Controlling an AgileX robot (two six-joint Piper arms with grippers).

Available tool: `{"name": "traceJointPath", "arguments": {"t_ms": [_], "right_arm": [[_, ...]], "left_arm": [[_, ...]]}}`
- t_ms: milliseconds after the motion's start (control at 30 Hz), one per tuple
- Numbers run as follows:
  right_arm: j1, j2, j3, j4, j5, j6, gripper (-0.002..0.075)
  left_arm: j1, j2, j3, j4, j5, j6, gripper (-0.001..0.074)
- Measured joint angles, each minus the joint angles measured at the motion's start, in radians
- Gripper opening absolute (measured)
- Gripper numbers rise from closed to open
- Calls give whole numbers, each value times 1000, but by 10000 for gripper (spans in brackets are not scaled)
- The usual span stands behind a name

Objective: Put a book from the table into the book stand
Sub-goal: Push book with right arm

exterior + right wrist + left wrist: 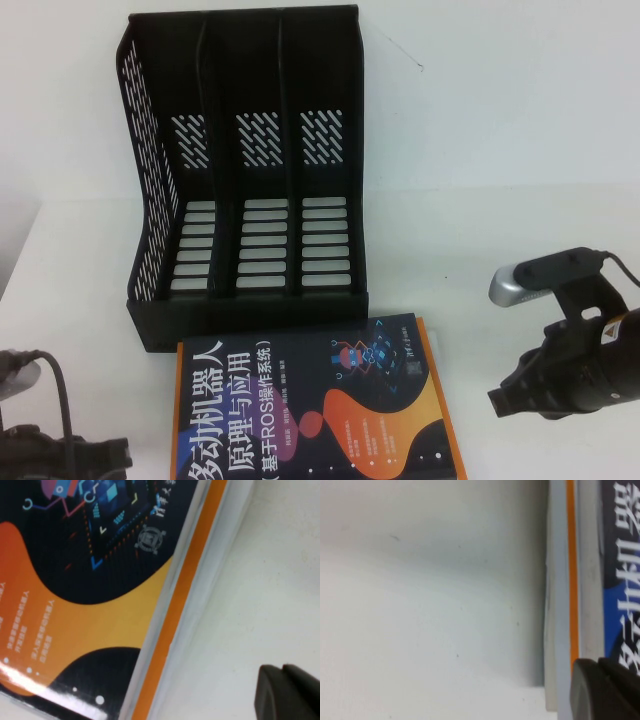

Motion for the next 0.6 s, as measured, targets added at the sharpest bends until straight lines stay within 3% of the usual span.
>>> {"name": "traceJointPath", "arguments": {"t_ms": [600], "right_arm": [[84,118,-152,94,152,0,1]], "left_arm": [[0,14,0,-59,-83,-2,-4]]}}
